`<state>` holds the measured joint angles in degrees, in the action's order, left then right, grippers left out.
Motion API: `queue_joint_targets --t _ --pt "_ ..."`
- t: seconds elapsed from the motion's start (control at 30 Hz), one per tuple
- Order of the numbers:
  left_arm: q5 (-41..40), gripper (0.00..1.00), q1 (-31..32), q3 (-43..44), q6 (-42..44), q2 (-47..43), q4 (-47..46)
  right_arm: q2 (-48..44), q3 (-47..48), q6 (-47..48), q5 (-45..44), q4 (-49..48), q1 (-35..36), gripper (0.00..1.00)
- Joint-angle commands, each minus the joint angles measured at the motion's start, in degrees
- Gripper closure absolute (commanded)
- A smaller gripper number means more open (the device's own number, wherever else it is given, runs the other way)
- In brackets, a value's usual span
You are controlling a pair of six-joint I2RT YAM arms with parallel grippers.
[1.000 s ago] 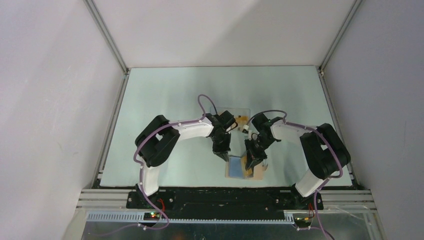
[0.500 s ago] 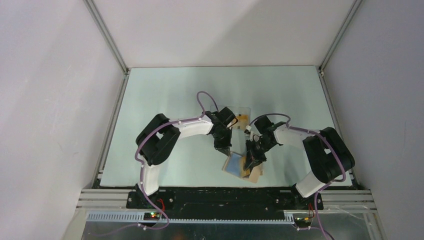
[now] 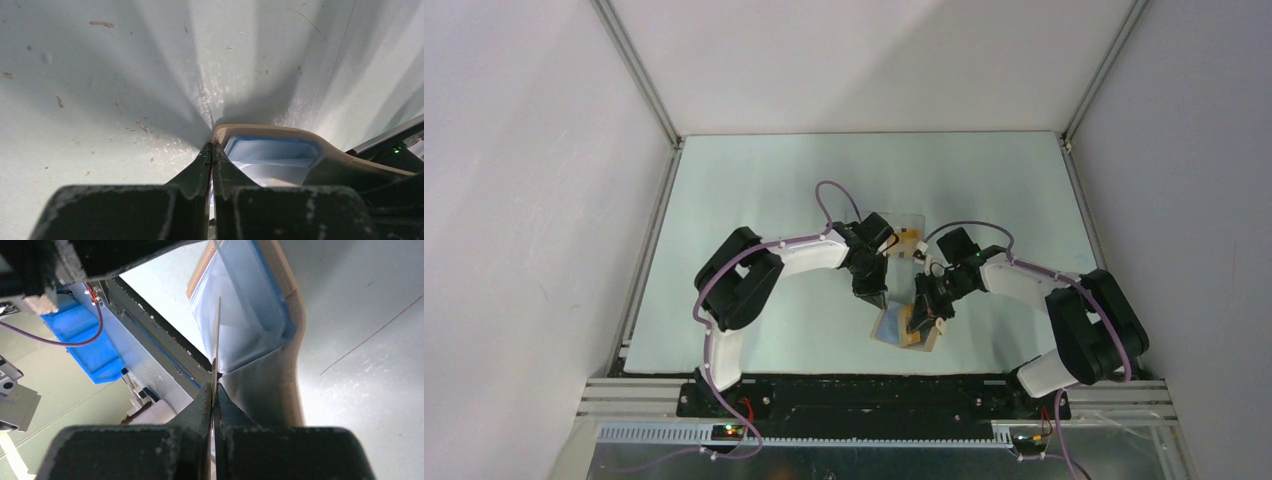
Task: Put the credit cards into the card holder
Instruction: Move the card holder to the center of the board.
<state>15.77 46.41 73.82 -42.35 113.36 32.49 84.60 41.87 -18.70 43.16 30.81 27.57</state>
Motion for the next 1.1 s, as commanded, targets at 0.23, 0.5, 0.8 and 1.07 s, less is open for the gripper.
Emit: queue_joint_targets --t 0.23,0.5,0.8,1.07 --pt "-2.12 0.94 -0.5 -1.02 3.85 0.22 1.46 3.37 -0.08 -1.32 -4.72 -7.25 -0.87 1.0" --pt "-1.39 1.0 -0.28 -1.65 2.99 0.19 1.6 1.5 -0.67 -5.3 -7.22 -11.68 -0.85 1.0" --pt "-3.13 1.0 -0.36 -2.74 1.94 -1.25 2.2 -2.21 -3.37 -10.43 -7.39 -15.34 -0.5 1.0" --pt "-5.99 1.0 -0.36 -3.84 1.53 -4.18 2.98 -6.27 -5.37 -16.72 -7.84 -17.02 0.09 1.0"
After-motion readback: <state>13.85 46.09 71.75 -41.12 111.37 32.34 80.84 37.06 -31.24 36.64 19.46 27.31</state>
